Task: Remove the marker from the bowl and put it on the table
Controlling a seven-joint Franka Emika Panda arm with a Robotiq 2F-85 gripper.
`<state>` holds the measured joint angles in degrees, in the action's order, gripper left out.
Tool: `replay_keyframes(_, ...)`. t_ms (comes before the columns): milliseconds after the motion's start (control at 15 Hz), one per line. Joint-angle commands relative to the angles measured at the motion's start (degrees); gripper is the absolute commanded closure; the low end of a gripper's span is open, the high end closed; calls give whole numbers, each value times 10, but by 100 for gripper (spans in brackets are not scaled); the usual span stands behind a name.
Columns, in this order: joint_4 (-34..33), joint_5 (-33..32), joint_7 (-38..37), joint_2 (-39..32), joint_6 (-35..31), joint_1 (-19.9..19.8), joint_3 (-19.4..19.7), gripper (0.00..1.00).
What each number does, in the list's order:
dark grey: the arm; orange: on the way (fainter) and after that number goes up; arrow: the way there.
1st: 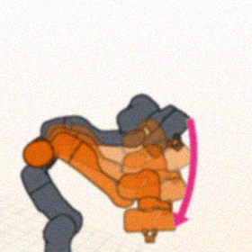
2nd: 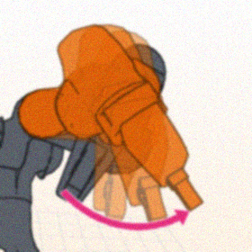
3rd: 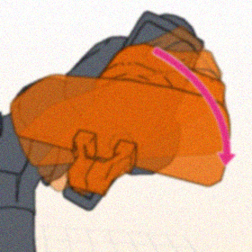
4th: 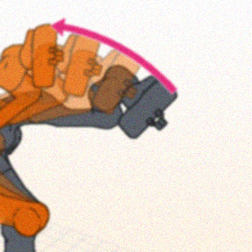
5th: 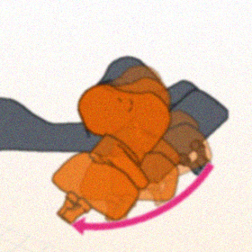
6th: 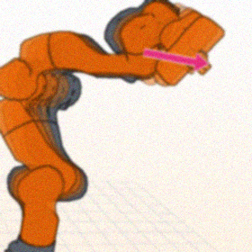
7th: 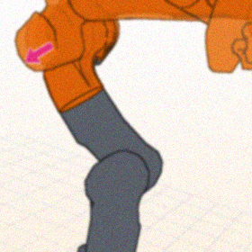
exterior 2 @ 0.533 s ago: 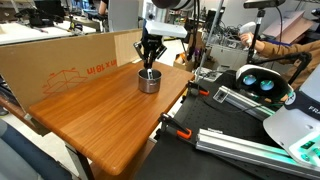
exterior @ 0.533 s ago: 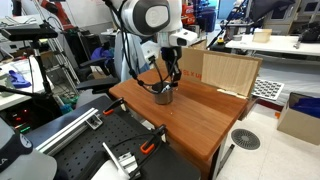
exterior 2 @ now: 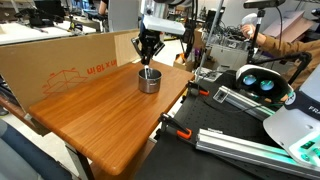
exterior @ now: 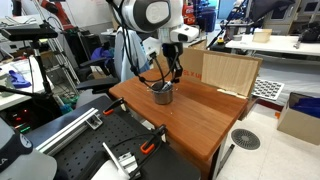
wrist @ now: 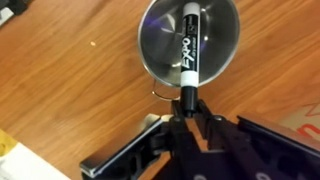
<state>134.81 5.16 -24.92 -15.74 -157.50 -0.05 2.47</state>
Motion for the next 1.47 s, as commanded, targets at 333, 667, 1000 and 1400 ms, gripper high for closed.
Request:
replay_keyframes(333, -26, 63, 15, 67, 25, -24, 17, 95)
replay_keyframes(667, -37, 55, 30, 67, 67, -57, 50, 95)
replay_keyframes(1000, -45, 65, 67, 46, 107, -84, 63, 95)
replay_keyframes(1400, -78, 112, 141, -10, 163, -117, 58, 95)
